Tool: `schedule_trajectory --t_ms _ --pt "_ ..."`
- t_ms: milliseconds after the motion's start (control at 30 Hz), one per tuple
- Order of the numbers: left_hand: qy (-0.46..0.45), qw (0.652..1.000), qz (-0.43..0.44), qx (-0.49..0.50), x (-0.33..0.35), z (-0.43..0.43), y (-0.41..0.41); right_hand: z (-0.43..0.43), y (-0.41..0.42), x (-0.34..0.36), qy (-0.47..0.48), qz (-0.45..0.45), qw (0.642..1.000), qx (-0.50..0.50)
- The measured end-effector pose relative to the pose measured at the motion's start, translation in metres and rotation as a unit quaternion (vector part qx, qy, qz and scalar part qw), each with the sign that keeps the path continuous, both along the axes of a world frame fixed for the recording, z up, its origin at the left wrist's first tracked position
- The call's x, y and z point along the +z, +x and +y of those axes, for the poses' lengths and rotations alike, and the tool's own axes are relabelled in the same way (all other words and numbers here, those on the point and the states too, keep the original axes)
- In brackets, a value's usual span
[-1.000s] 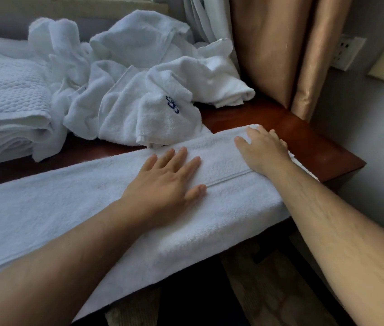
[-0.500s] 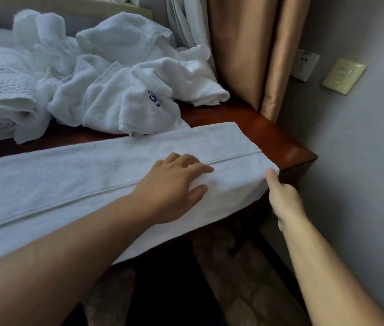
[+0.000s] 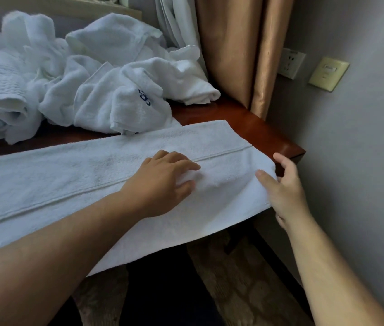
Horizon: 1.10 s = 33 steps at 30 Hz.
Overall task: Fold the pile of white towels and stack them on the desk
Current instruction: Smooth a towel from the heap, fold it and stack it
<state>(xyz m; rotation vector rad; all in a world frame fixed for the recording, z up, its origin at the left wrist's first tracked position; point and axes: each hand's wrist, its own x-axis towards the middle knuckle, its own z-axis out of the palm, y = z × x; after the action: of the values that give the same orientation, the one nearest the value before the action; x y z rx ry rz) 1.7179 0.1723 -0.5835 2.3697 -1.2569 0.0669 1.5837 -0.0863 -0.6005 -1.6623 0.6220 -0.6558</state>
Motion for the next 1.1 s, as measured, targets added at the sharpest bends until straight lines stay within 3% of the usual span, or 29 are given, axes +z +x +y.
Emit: schedule_trajectory --t_ms 167,300,400,467,533,600,667,867,1000,1100 --pt "-0.017 0.999 0.049 0.003 0.008 0.001 0.0 0.007 0.012 0.032 0.087 -0.075 0.989 0.091" --pt "-0.059 0.982 0.179 -0.007 0.029 0.004 0.003 0.007 0.039 0.051 0.16 -0.043 0.979 0.12" --pt "0.006 0.983 0.184 -0.019 0.043 0.004 0.006 0.003 0.056 0.067 0.172 -0.03 0.968 0.182" --pt "0.051 0.986 0.157 -0.012 0.048 0.003 0.009 0.0 0.066 0.075 0.117 -0.011 0.973 0.2" --pt "0.061 0.982 0.176 0.007 0.052 0.002 0.016 0.0 0.075 0.079 -0.092 0.075 0.981 0.154" --pt "0.044 0.975 0.216 0.035 0.057 0.001 0.023 -0.003 0.084 0.08 -0.337 0.155 0.925 0.076" --pt "0.015 0.966 0.249 0.062 0.062 -0.001 0.032 -0.005 0.094 0.079 -0.458 0.155 0.875 0.039" --pt "0.052 0.944 0.294 0.141 0.079 -0.015 0.07 -0.012 0.136 0.071 -0.399 0.138 0.903 0.084" --pt "0.145 0.964 0.178 0.133 0.089 -0.028 0.102 -0.021 0.162 0.064 -0.362 0.141 0.92 0.052" --pt "0.166 0.969 0.113 0.144 0.085 -0.037 0.124 -0.028 0.177 0.061 -0.367 0.181 0.912 0.026"
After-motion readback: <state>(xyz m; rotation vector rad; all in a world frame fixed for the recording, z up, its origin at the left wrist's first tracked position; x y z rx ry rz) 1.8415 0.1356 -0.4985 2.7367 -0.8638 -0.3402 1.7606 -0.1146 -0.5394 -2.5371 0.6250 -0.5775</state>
